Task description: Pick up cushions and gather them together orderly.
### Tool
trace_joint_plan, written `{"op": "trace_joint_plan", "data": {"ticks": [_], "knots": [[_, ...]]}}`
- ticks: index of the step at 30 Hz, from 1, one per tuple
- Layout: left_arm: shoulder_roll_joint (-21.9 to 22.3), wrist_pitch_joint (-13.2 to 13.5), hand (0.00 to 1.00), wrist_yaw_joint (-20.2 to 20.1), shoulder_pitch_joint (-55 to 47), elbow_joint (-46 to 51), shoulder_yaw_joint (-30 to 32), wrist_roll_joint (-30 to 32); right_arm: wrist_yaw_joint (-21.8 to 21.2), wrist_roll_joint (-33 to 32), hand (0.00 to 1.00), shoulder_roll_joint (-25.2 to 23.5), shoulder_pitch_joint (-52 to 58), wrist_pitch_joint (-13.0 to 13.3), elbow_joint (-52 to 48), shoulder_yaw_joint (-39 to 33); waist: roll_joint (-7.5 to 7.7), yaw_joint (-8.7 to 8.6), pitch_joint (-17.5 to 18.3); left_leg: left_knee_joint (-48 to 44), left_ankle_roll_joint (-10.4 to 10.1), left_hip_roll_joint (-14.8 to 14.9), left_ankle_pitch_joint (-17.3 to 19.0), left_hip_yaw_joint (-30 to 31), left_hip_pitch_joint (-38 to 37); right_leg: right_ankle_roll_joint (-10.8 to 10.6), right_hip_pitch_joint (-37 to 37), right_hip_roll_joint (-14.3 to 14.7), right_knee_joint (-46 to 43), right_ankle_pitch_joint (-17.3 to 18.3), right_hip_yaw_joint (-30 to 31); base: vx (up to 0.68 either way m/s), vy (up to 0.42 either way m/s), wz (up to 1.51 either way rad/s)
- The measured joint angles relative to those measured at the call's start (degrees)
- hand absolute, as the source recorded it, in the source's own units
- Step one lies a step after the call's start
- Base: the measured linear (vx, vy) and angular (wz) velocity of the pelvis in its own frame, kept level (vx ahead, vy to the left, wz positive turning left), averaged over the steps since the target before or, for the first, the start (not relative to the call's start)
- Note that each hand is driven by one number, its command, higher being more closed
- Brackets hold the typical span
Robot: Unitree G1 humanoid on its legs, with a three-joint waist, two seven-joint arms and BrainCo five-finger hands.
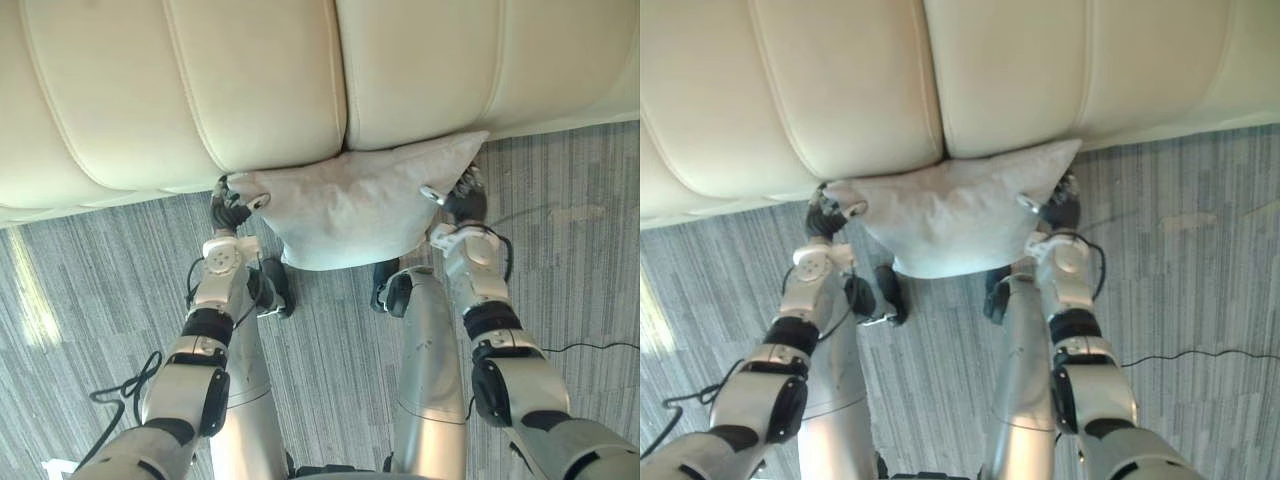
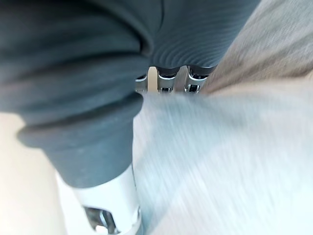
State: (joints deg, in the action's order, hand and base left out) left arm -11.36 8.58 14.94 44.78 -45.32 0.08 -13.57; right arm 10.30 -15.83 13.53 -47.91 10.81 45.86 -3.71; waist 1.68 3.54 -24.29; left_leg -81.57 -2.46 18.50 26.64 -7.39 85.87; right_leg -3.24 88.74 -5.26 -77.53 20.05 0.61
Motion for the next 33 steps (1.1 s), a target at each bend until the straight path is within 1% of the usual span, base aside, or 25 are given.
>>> {"op": "trace_joint_plan", "data": {"ticks": [1,2,3,4,8,14,17,19,20,21,24,26,27,28,29,30,31,32,33], "knots": [[0.1,0.0,0.00,0.2,0.4,0.1,-0.5,0.0,0.2,0.0,0.00,0.0,-0.4,0.1,0.0,0.1,0.00,-0.02,0.0,-0.1,0.0,0.0,0.0,0.2,0.7,0.0,0.5,0.0,0.0,0.0,0.0,-0.01,0.011,0.05],[0.4,-0.1,0.00,1.1,1.5,0.2,-1.3,-0.1,1.0,0.1,1.00,0.2,-1.5,0.0,0.1,0.7,0.00,-0.04,0.0,-0.1,0.0,-0.2,0.0,0.2,1.5,0.1,1.3,-0.1,0.0,-0.1,0.0,-0.01,0.014,0.05],[0.5,-0.1,0.00,1.3,1.6,0.2,-1.3,-0.1,1.2,0.1,1.00,0.2,-1.6,0.0,0.1,0.7,0.01,-0.05,0.0,-0.1,0.0,-0.3,0.0,0.2,1.6,0.2,1.4,-0.2,0.0,-0.1,0.0,-0.01,0.012,0.05],[0.8,-0.1,1.00,1.9,1.9,0.5,-1.4,-0.2,1.8,0.1,1.00,0.1,-2.3,0.0,0.3,1.3,0.01,-0.09,0.0,-0.1,0.0,-0.4,0.0,0.1,2.0,0.2,1.8,-0.2,0.0,-0.2,0.0,0.00,0.000,0.00],[1.4,-0.4,1.00,5.2,1.9,3.3,-2.4,-2.8,4.2,0.1,1.00,0.2,-3.8,0.0,1.3,1.7,0.01,-0.42,0.0,-0.1,0.1,-1.2,-0.5,0.2,3.2,0.4,2.9,-0.8,-0.3,-0.3,0.0,0.00,0.007,0.05],[1.9,-0.4,1.00,8.0,1.9,5.4,-3.5,-7.2,5.4,-0.6,1.00,0.1,-3.8,-0.1,0.8,1.7,0.02,-0.92,0.0,-0.2,0.4,-2.1,-1.0,0.3,3.6,0.5,3.3,-1.2,-0.5,-0.4,0.1,0.01,0.008,0.05],[2.9,-0.5,1.00,9.8,1.8,6.7,-4.6,-9.2,6.2,-2.9,1.00,-0.2,-2.9,-0.3,-1.5,1.6,0.03,-1.03,0.0,-0.4,0.5,-2.1,-1.5,0.5,3.6,0.6,3.1,-1.2,-0.7,-0.5,0.1,0.00,0.000,0.00],[3.8,-0.6,1.00,11.0,1.6,8.1,-4.9,-10.5,6.7,-3.2,1.00,-0.8,-1.0,-0.5,-4.9,1.5,0.03,-1.06,0.0,-0.4,0.4,-2.0,-1.6,0.8,3.1,0.7,2.3,-1.2,-0.6,-0.6,-0.1,0.00,0.000,0.00],[4.2,-0.6,1.00,11.7,0.5,9.2,-5.5,-11.4,7.1,-3.7,1.00,-2.4,1.0,-0.5,-7.9,1.1,0.03,-1.35,0.0,0.2,0.2,-1.9,-1.7,1.1,1.8,0.7,0.7,-1.2,0.1,-0.7,-0.4,0.00,0.000,0.00],[4.3,-0.6,1.00,11.9,-0.1,9.8,-5.9,-11.4,7.2,-4.1,1.00,-2.8,1.7,-0.5,-8.9,1.0,0.03,-1.41,0.0,0.5,0.2,-2.0,-1.7,1.1,1.3,0.7,0.2,-1.2,0.4,-0.7,-0.5,0.00,0.000,0.00],[4.7,-0.4,1.00,12.4,-5.8,17.4,-8.6,-11.4,8.9,-4.4,1.00,-6.4,7.4,-0.2,-16.8,-0.7,0.08,-1.43,0.0,4.8,-0.6,-1.9,-2.1,0.2,-4.4,0.7,-5.2,-0.9,4.7,-1.5,-0.6,0.00,-0.008,-0.06],[5.6,1.4,1.00,12.4,-9.3,23.8,-10.0,-11.1,9.8,-4.4,1.00,-7.6,11.4,0.4,-22.1,-0.6,0.11,-1.45,0.1,8.9,-1.1,-1.9,-2.9,-0.7,-9.1,1.2,-9.5,-0.8,9.0,-2.7,-1.1,0.00,-0.009,-0.15],[6.0,2.4,1.00,12.4,-10.7,26.6,-11.0,-10.6,10.5,-4.4,1.00,-8.4,13.9,0.5,-25.1,-0.7,0.13,-1.54,0.1,11.4,-1.3,-1.8,-3.7,-1.0,-12.5,1.3,-13.0,-0.7,11.7,-3.4,-1.6,0.02,-0.018,-0.12],[6.4,3.8,1.00,12.4,-12.3,29.2,-12.0,-10.1,10.7,-4.3,1.00,-9.5,17.2,1.0,-28.1,-0.4,0.21,-1.85,0.9,14.4,-1.6,-2.0,-4.4,-1.3,-16.1,1.5,-16.7,-0.6,14.5,-3.8,-2.1,0.03,-0.031,-0.05],[6.7,5.1,1.00,12.3,-13.6,31.0,-12.8,-10.1,10.7,-4.2,1.00,-10.0,19.8,1.9,-30.1,-0.2,0.28,-2.14,1.8,16.4,-1.8,-2.1,-4.8,-1.5,-18.2,1.6,-18.9,-0.6,16.3,-4.0,-2.4,0.06,-0.054,0.05],[7.1,6.2,1.00,12.2,-15.2,34.2,-13.6,-10.0,10.7,-3.9,1.00,-11.0,22.5,2.8,-33.0,-0.1,0.37,-2.41,2.0,19.0,-2.1,-2.3,-5.5,-1.9,-21.9,1.9,-22.6,-0.6,18.9,-4.5,-3.0,0.08,-0.068,0.04],[7.5,6.8,1.00,12.2,-16.6,37.0,-14.3,-10.0,10.7,-3.8,1.00,-11.9,24.5,2.8,-35.5,0.0,0.42,-2.80,2.0,21.5,-2.4,-2.5,-6.2,-2.1,-25.7,2.2,-26.3,-0.5,21.2,-5.0,-3.7,0.10,-0.078,0.00],[8.2,8.4,1.00,11.6,-19.6,39.3,-15.7,-9.5,10.7,-2.6,1.00,-12.7,28.3,3.8,-38.3,0.7,0.79,-2.99,3.8,26.4,-3.0,-3.3,-7.0,-3.2,-31.7,2.1,-31.7,-0.6,25.4,-5.5,-3.7,0.08,-0.066,-0.04],[8.3,8.7,1.00,11.5,-20.5,39.9,-16.0,-9.1,10.7,-2.5,1.00,-12.7,29.5,4.2,-39.1,1.1,0.75,-3.04,4.3,27.7,-3.0,-3.5,-7.3,-3.5,-33.2,2.0,-33.0,-0.6,26.5,-5.6,-3.8,0.11,-0.063,-0.03]]}}
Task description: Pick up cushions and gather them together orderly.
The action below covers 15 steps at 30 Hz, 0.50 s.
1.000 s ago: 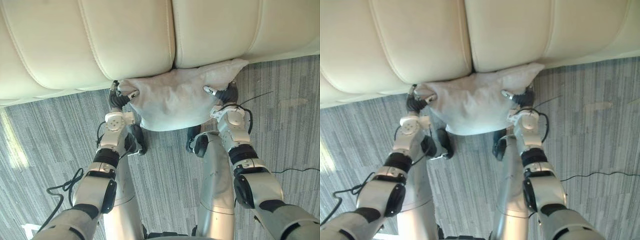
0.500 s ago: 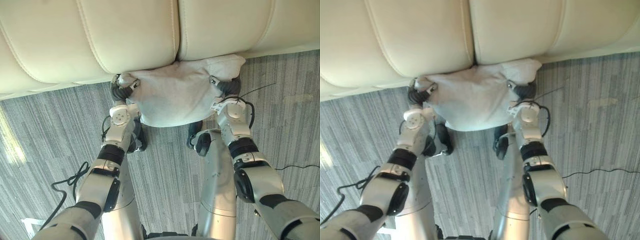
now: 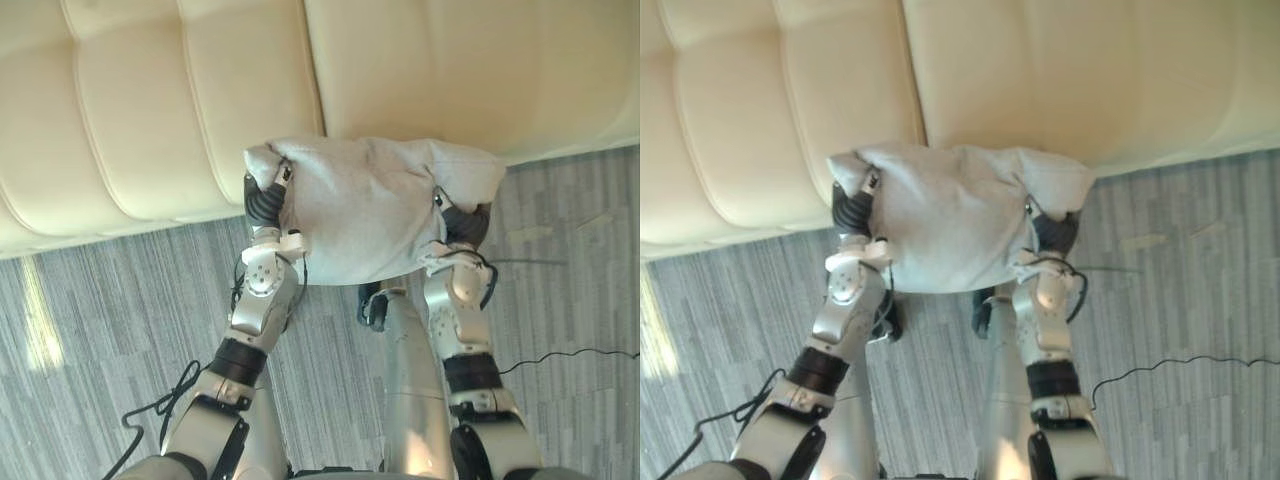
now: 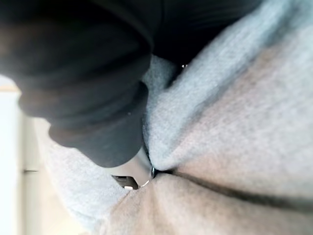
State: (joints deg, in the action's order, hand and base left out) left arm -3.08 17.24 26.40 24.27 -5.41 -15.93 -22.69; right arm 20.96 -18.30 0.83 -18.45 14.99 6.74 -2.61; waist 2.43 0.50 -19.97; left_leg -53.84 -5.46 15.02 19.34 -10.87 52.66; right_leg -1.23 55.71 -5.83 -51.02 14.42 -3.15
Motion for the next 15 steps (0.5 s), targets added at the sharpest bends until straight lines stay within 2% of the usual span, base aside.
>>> {"op": "trace_joint_plan", "data": {"ticks": [2,3,8,12,15], "knots": [[0.0,0.8,1.00,-1.3,-5.4,3.4,-1.4,0.6,-0.1,0.4,1.00,0.0,6.5,0.8,-5.4,1.9,0.17,-0.17,1.2,7.9,-0.6,-0.8,-1.7,-1.5,-11.1,0.0,-10.4,0.0,6.7,-1.0,-0.6,0.19,-0.073,-0.01],[0.0,0.9,1.00,-1.8,-7.0,4.1,-1.8,0.7,-0.1,0.5,1.00,0.0,8.3,1.0,-6.4,2.5,0.30,-0.16,2.1,9.7,-0.7,-1.0,-2.1,-1.9,-13.4,0.0,-12.7,0.0,8.4,-1.2,-0.8,0.19,-0.057,-0.01],[-0.3,1.3,1.00,-4.2,-19.7,8.9,-5.0,1.1,-1.5,2.9,1.00,0.4,22.3,2.1,-15.2,5.9,0.72,0.07,10.0,25.0,-1.6,-2.8,-5.6,-4.7,-32.6,-0.4,-30.2,0.5,21.2,-2.8,-1.4,0.25,-0.021,-0.06],[-0.7,1.4,1.00,-4.5,-24.0,10.9,-6.7,1.1,-2.5,4.8,1.00,1.0,28.0,2.1,-18.3,6.4,0.55,0.22,12.6,29.6,-1.7,-3.1,-6.5,-5.9,-39.6,-0.5,-36.6,0.8,25.2,-3.0,-1.4,0.16,0.017,-0.10],[-0.8,1.4,1.00,-5.2,-25.5,11.4,-7.1,1.1,-2.6,4.9,1.00,1.8,31.0,2.1,-20.3,7.4,0.18,0.42,12.8,26.1,-1.4,-2.2,-6.8,-5.4,-41.1,-0.4,-40.5,1.7,26.8,-2.7,-1.2,0.07,0.005,-0.09]]}}
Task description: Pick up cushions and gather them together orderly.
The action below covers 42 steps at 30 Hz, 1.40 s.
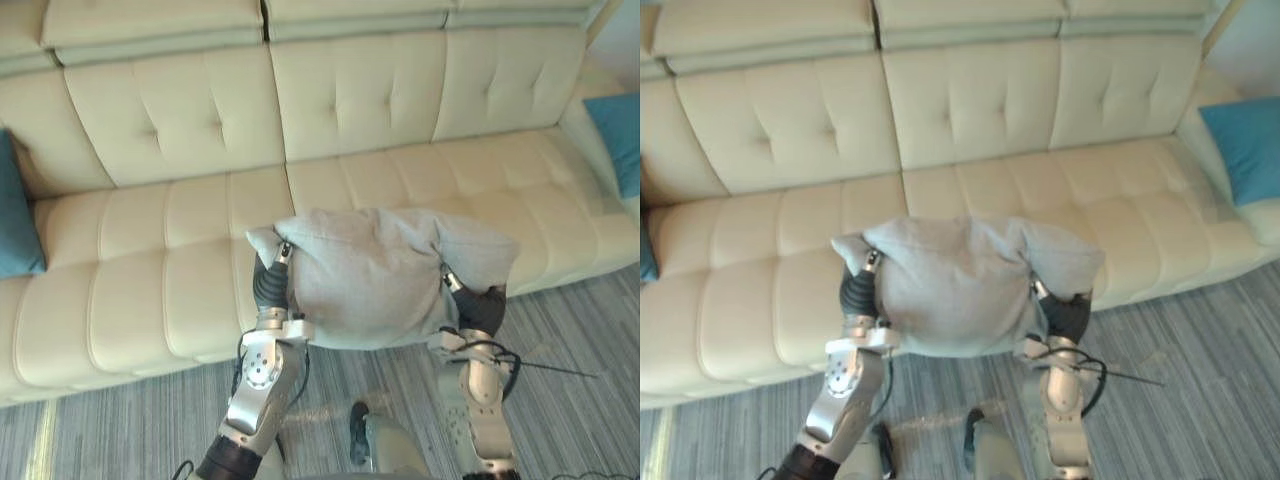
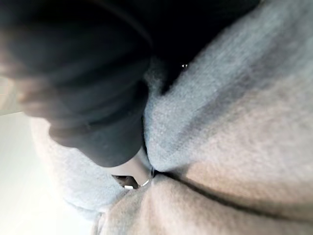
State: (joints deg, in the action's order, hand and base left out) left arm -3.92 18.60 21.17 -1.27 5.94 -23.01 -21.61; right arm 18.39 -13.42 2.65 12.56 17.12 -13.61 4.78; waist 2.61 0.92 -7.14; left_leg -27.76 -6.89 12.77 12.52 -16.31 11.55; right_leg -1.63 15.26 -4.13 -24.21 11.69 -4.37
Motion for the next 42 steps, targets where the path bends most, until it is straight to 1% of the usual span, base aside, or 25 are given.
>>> {"op": "trace_joint_plan", "data": {"ticks": [1,3,4,6,8,9,11,12,13,15,16,17,18,19,20,21,23,24,27,28,29,31,33,37,42], "knots": [[-0.1,0.0,1.00,-0.1,-0.3,0.1,-0.1,0.0,0.0,0.0,1.00,-0.1,0.4,0.0,-0.2,0.0,-0.03,0.08,0.0,-4.1,0.6,0.6,-0.3,1.3,1.2,0.1,-1.1,0.3,0.2,0.4,0.0,0.05,-0.020,-0.10],[-0.2,-0.1,1.00,-0.2,-1.0,0.2,-0.7,0.0,0.0,0.1,1.00,-0.1,2.0,0.0,-0.8,0.0,-0.33,0.67,-0.2,-14.8,4.2,1.8,-2.7,4.9,4.7,0.7,-3.0,0.9,-0.5,2.0,0.0,0.01,-0.029,-0.11],[-0.3,-0.1,1.00,-0.2,-1.8,0.2,-1.1,0.0,0.0,0.1,1.00,0.0,3.0,0.0,-1.2,0.0,-0.70,1.08,0.1,-20.3,6.0,2.1,-5.3,7.0,6.7,1.4,-4.0,1.2,-1.7,3.5,0.3,0.01,-0.020,-0.18],[-0.4,-0.2,1.00,-0.3,-2.4,0.2,-1.6,0.0,0.0,0.1,1.00,0.1,3.7,0.0,-1.4,0.1,-1.17,1.42,1.1,-24.9,5.8,2.3,-9.5,9.1,8.7,1.7,-4.8,1.4,-2.2,5.1,0.7,0.04,-0.022,-0.11],[-0.3,-0.4,1.00,-0.3,-2.7,0.2,-1.8,0.0,0.0,0.1,1.00,0.3,3.6,0.0,-2.1,0.1,-1.47,1.59,1.8,-27.3,4.1,2.7,-13.4,9.2,11.5,3.0,-6.1,1.4,-0.7,4.8,1.2,0.11,-0.018,0.06],[-0.3,-0.4,1.00,-0.3,-3.0,0.2,-2.1,0.0,0.0,0.1,1.00,0.5,3.6,0.0,-2.3,0.0,-1.65,1.60,2.0,-27.1,3.5,2.5,-11.4,9.1,11.8,3.2,-6.4,1.4,-0.2,4.8,1.2,0.14,0.002,0.13],[-0.4,-0.7,1.00,-0.3,-3.2,0.2,-3.2,0.0,0.4,0.1,1.00,0.7,3.2,0.1,-3.5,0.0,-2.60,1.64,2.8,-20.9,2.5,0.1,-3.4,8.7,12.2,3.4,-7.3,1.1,1.6,4.6,1.5,0.15,0.047,0.11],[-0.4,-0.8,1.00,-0.3,-3.3,0.2,-3.3,0.0,0.4,0.1,1.00,0.8,2.6,0.1,-3.5,0.0,-2.74,1.92,3.0,-17.1,2.1,-1.0,-1.8,8.1,12.3,3.3,-7.7,1.0,2.5,4.6,1.6,0.17,0.103,-0.07],[-0.4,-0.8,1.00,-0.3,-3.7,0.2,-3.4,0.0,0.6,0.3,1.00,1.0,0.9,0.1,-3.0,0.0,-2.76,2.27,3.3,-8.4,1.8,-3.0,-1.5,7.3,11.9,3.0,-8.5,0.8,3.8,4.4,1.8,0.19,0.138,-0.25],[-0.5,-0.8,1.00,-0.3,-4.3,0.2,-3.6,0.0,0.7,2.2,1.00,1.7,-0.4,0.0,-2.1,0.1,-3.62,3.34,4.5,2.0,4.7,-4.5,-3.3,6.9,9.0,1.9,-9.5,1.5,4.1,5.3,3.0,0.27,0.195,-0.62],[-1.7,-0.9,1.00,-0.3,-5.1,0.2,-3.5,0.0,0.7,2.4,1.00,1.8,-0.8,-0.3,-0.4,0.4,-1.48,4.59,5.0,3.0,5.3,-5.4,-4.1,4.7,6.4,1.0,-10.2,0.6,2.7,6.9,5.7,0.32,0.187,-0.86],[-2.6,-1.3,1.00,-0.3,-6.2,0.2,-3.7,0.0,0.7,2.7,1.00,1.7,-0.2,-1.3,-0.2,0.8,0.20,4.67,6.2,3.6,5.6,-6.4,-3.1,2.7,4.4,-0.3,-10.0,-0.4,-0.4,6.3,6.5,0.35,0.164,-0.71],[-2.6,-1.5,1.00,-0.4,-6.3,0.2,-3.7,0.0,0.7,3.3,1.00,2.1,-0.2,-1.5,-0.1,1.0,0.69,4.71,6.3,3.4,6.0,-6.8,-2.0,1.9,3.3,-1.4,-8.3,-1.2,-5.1,6.0,6.4,0.29,0.110,-0.44],[-2.7,-1.6,1.00,-0.4,-6.3,0.2,-3.7,0.0,0.7,4.5,1.00,2.0,-0.6,-1.6,0.2,1.0,1.08,4.69,6.5,3.4,6.3,-7.2,-0.9,0.8,1.9,-6.2,-4.7,-2.7,-13.4,4.4,5.5,0.32,0.154,-0.28],[-2.8,-1.6,1.00,-0.3,-6.3,0.2,-3.7,0.0,0.7,4.9,1.00,1.9,-1.2,-1.5,0.7,1.0,1.14,4.36,6.4,3.5,6.6,-7.5,-0.2,0.6,0.8,-9.3,-2.0,-4.2,-19.8,2.4,4.3,0.37,0.175,-0.16],[-2.8,-2.0,1.00,-0.3,-6.3,0.1,-3.7,0.0,0.7,5.4,1.00,1.6,-1.9,-1.7,2.1,0.9,1.06,3.71,6.3,3.8,7.1,-7.8,0.6,0.7,-1.7,-9.2,0.7,-6.4,-27.4,1.1,1.4,0.30,0.123,0.03],[-2.9,-2.3,1.00,-0.3,-6.1,0.0,-3.7,0.0,0.7,6.6,1.00,1.7,-2.3,-2.0,4.7,0.9,0.88,3.29,6.5,6.3,7.2,-7.9,0.7,1.5,-5.9,-6.8,1.5,-7.9,-30.1,3.0,-1.6,0.29,0.053,0.18],[-2.9,-2.2,1.00,-0.3,-5.6,0.0,-3.7,0.0,0.7,6.6,1.00,1.9,-2.5,-2.1,5.2,0.9,0.81,3.14,6.5,7.2,7.2,-7.9,0.7,2.1,-6.8,-6.1,1.7,-8.0,-28.6,3.7,-2.1,0.26,-0.004,0.43],[-2.9,-2.2,1.00,-0.3,-2.8,0.0,-3.6,0.0,0.6,6.6,1.00,2.1,-3.5,-2.6,5.8,-0.2,1.69,2.43,7.1,7.4,7.1,-7.7,0.7,4.8,-6.3,-4.0,2.3,-7.4,-13.8,4.2,0.1,0.22,-0.146,0.52],[-2.9,-2.1,1.00,-0.4,-2.3,0.0,-3.2,0.1,0.6,6.7,1.00,2.0,-3.8,-2.6,5.9,-0.2,2.21,2.29,7.4,7.0,5.8,-7.9,1.0,5.7,-5.8,-2.4,1.0,-6.5,-4.8,-1.4,2.8,0.17,-0.221,0.50],[-2.4,-2.0,1.00,-0.4,-1.9,-0.6,-3.0,0.1,0.6,6.7,1.00,2.0,-4.0,-2.5,6.3,-0.2,2.35,2.28,7.9,6.8,3.4,-8.2,2.3,7.3,-5.7,-4.4,-0.3,-6.3,-0.5,-3.5,3.8,0.18,-0.223,0.30],[-1.5,-2.4,1.00,-0.3,-1.9,-2.0,-2.7,0.1,0.6,6.7,1.00,2.9,-5.4,-3.0,8.8,-0.2,0.03,3.32,8.8,7.7,2.2,-6.0,1.9,7.6,-5.8,-3.6,-2.9,-4.3,4.4,-3.9,2.4,0.16,-0.195,0.05],[-1.3,-3.2,1.00,-0.4,-1.9,-2.2,-2.7,0.9,0.6,6.6,1.00,3.5,-5.3,-3.4,10.1,-0.2,-1.30,3.00,9.6,11.1,0.7,-4.2,0.6,9.0,-7.6,-2.6,-5.9,-2.3,8.5,-5.0,0.0,0.13,-0.174,0.22],[-0.7,-3.2,1.00,-0.4,-1.9,-2.2,-2.6,1.3,0.1,5.9,1.00,3.7,-5.5,-3.6,10.1,-0.7,-1.05,2.81,10.5,15.8,0.4,-4.3,-1.4,10.1,-9.0,-2.1,-7.4,-2.0,10.7,-5.3,-1.5,0.05,-0.065,0.20],[-0.6,-3.9,1.00,-0.4,-1.5,-2.3,-1.8,3.6,-1.8,3.2,1.00,3.0,-6.4,-3.5,11.8,-1.9,-0.59,2.77,10.8,18.3,1.7,-6.4,-3.9,12.7,-8.3,-2.9,-9.6,-3.2,16.2,-8.1,-3.4,0.00,0.039,0.30]]}}
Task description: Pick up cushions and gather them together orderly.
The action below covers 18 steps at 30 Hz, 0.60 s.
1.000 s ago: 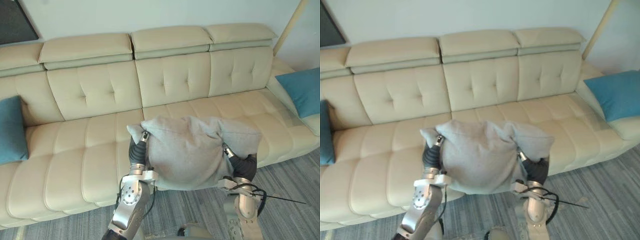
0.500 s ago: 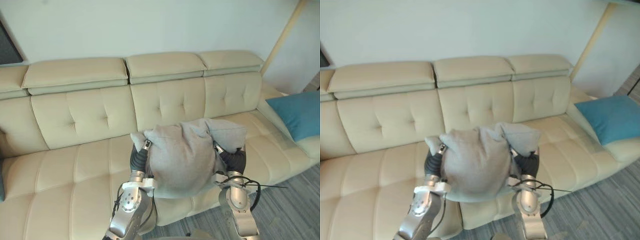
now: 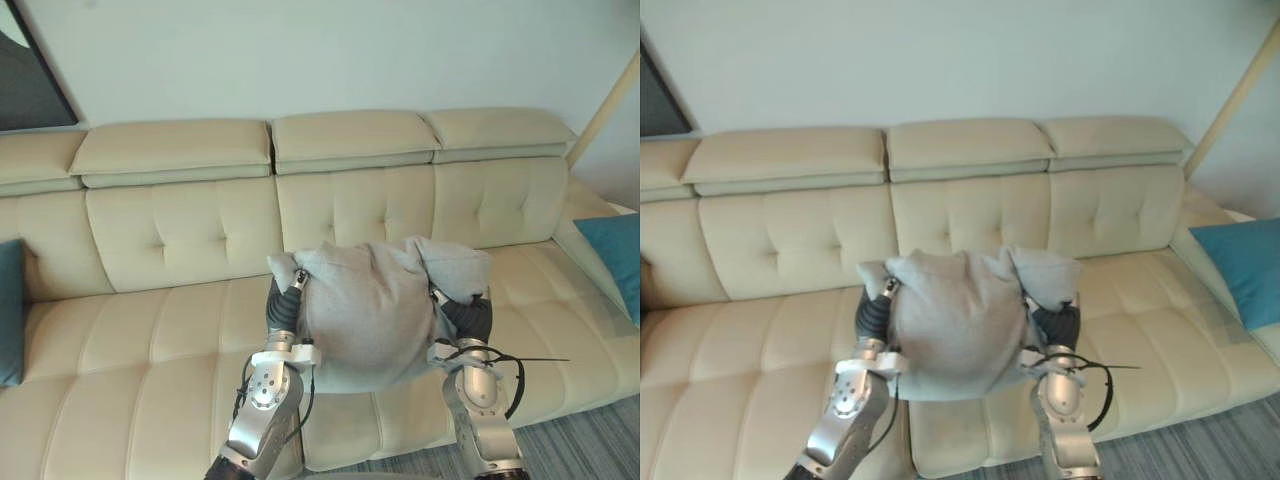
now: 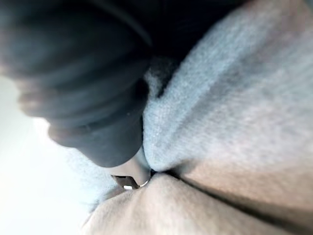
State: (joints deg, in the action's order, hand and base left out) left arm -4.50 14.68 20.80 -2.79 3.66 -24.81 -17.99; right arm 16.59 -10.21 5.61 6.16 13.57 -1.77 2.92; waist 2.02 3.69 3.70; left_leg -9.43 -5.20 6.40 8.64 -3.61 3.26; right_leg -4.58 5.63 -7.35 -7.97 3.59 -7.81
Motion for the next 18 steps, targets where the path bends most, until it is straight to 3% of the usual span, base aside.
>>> {"op": "trace_joint_plan", "data": {"ticks": [3,5,8,13,18], "knots": [[0.0,-0.4,1.00,0.2,2.8,-1.2,2.3,1.1,-0.5,-1.6,1.00,-1.2,-4.6,0.0,4.6,0.1,0.26,0.11,-0.1,0.7,0.5,-1.0,-2.1,2.1,3.2,-0.2,0.3,-0.7,3.7,-2.4,-2.2,-0.09,0.033,0.42],[-0.1,-0.6,1.00,0.7,7.1,-2.4,4.1,1.7,-0.5,-2.4,1.00,-1.1,-9.6,0.0,7.4,0.1,-0.20,0.90,-2.4,0.7,0.4,-1.2,-3.5,3.8,5.1,0.0,1.0,-0.9,3.7,-2.9,-4.3,-0.15,-0.008,0.46],[-0.5,-0.2,1.00,4.2,15.6,-3.0,6.3,2.3,0.7,-4.1,1.00,-0.5,-18.4,0.0,8.6,0.1,-0.64,2.77,-3.8,0.1,-0.1,-1.1,-6.1,5.2,13.2,1.0,10.4,-1.3,-1.2,-2.6,-5.4,-0.25,-0.050,0.24],[-2.9,0.8,1.00,9.2,33.3,-10.8,9.9,1.9,4.1,-5.7,1.00,2.6,-34.3,-0.1,13.0,0.0,-1.20,2.73,-6.1,0.6,-0.7,-1.0,-9.5,5.7,22.9,2.2,22.9,-2.6,-8.6,-1.8,-6.2,-0.19,-0.044,0.14],[-4.4,2.2,1.00,10.8,46.9,-19.0,13.2,-1.5,7.5,-5.7,1.00,4.5,-46.8,0.0,14.1,-0.6,-1.88,2.02,-8.4,2.6,-1.7,-0.9,-12.8,3.9,28.6,2.7,31.4,-3.3,-11.0,-2.9,-4.8,-0.08,-0.019,-0.08]]}}
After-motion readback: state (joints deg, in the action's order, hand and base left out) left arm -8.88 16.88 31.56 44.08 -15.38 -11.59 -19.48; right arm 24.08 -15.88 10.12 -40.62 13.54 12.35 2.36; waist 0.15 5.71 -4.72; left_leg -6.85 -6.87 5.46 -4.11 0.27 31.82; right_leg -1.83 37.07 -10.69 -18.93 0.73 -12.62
